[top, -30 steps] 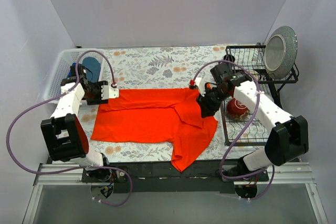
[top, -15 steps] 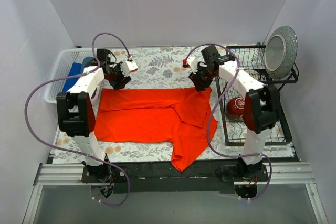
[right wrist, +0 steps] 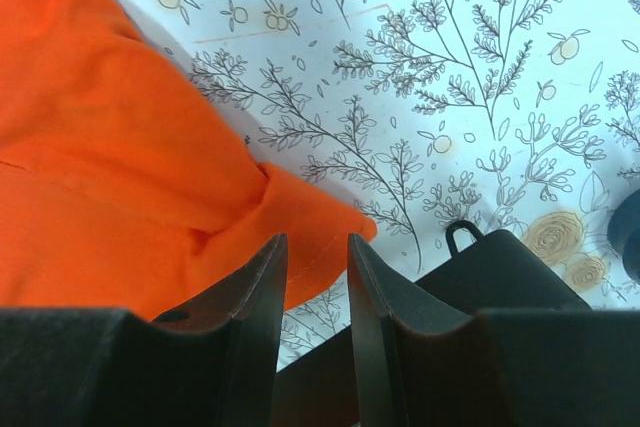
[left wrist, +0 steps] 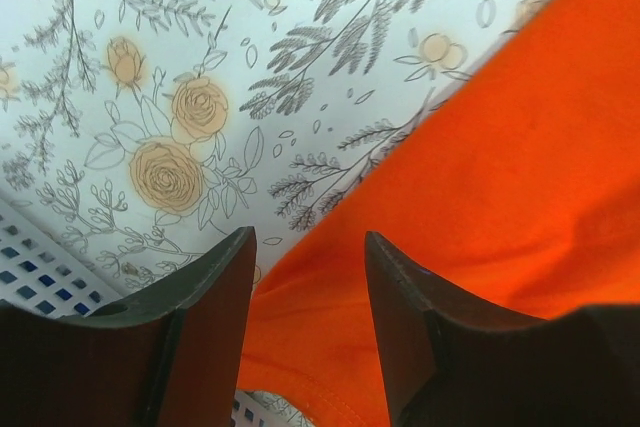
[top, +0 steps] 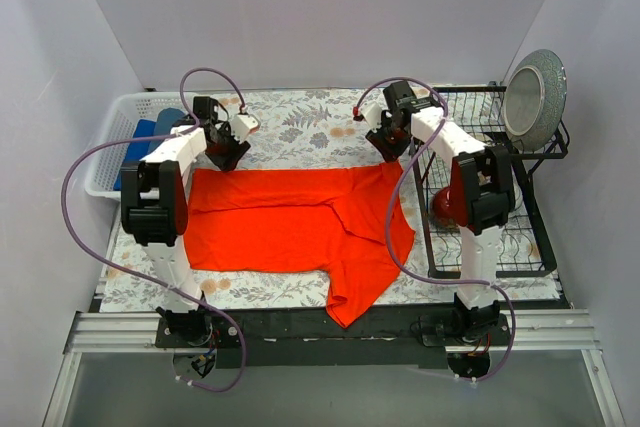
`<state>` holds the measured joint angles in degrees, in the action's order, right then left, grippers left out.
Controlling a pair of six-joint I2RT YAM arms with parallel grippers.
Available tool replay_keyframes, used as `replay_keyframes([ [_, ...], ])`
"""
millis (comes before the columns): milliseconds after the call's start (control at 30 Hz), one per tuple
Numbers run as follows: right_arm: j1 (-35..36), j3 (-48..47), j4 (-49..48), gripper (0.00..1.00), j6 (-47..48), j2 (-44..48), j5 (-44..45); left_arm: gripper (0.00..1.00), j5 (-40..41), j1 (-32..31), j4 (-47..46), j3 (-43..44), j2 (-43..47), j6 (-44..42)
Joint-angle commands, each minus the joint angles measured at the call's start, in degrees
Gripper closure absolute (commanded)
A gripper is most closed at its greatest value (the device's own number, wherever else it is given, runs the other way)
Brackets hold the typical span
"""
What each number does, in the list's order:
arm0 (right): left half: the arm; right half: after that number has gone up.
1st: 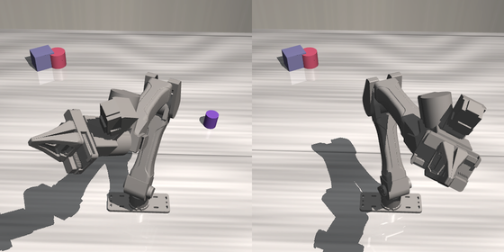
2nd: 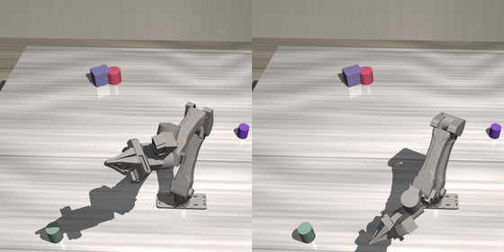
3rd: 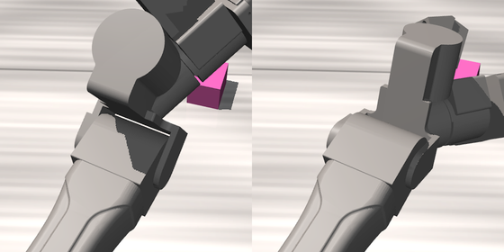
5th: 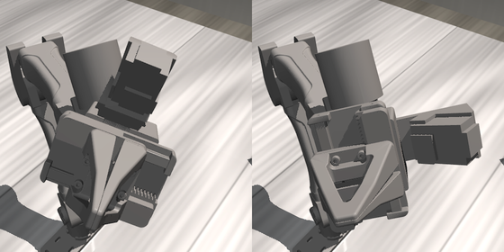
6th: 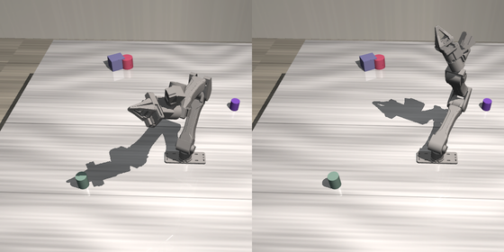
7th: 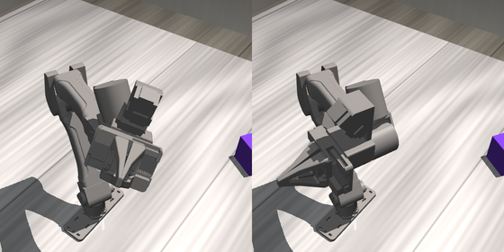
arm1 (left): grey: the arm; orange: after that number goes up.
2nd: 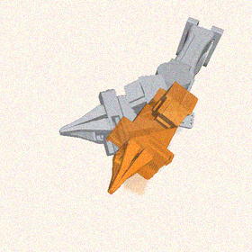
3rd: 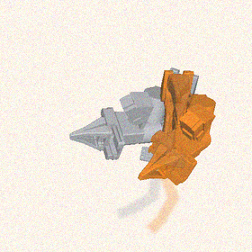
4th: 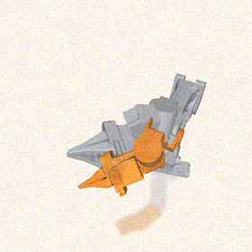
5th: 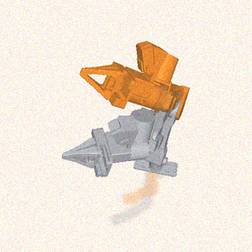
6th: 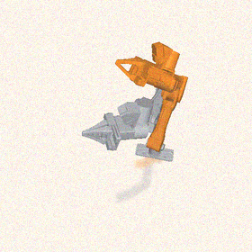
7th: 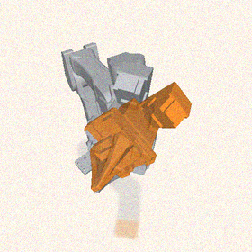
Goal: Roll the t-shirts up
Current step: Fold the T-shirt at the center of the board.
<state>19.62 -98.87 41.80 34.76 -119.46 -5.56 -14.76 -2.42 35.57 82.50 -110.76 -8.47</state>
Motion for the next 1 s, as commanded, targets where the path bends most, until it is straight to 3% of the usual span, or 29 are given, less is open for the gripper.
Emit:
replay_keyframes([
  [0,0.07,-3.08,1.34,0.62,1.53,-2.35,2.75,0.56,7.71,0.13,-2.35,-0.06,-3.13,2.49],
  [233,0.07,-7.39,6.61,0.59,0.22,-7.01,5.12,0.57,12.56,0.13,-5.07,-1.02,-5.78,3.55],
  [333,-0.1,-8.09,8.2,0.74,-0.13,-7.89,5.3,0.59,14.06,0.13,-6.21,-1.64,-6.13,3.99],
  [367,-0.19,-8.09,8.47,0.86,-0.31,-7.98,5.3,0.63,15.71,0.13,-6.65,-1.9,-5.96,3.99],
  [433,-0.45,-7.66,8.04,0.99,-1.36,-8.07,6.95,0.71,16.34,0.13,-7.44,-3.04,-5.09,3.73],
  [500,-0.63,-7.39,7.51,0.99,-1.89,-7.98,7.84,0.87,17.31,0.13,-8.32,-4.53,-4.38,3.29],
  [600,-0.72,-7.56,6.37,0.99,-2.51,-8.42,9.07,0.97,18.1,0.13,-9.73,-6.12,-2.8,3.11],
  [967,-0.81,-12.92,3.02,0.99,-3.65,-9.13,14.61,1.0,19.07,0.13,-12.54,-6.39,2.03,5.39],
])
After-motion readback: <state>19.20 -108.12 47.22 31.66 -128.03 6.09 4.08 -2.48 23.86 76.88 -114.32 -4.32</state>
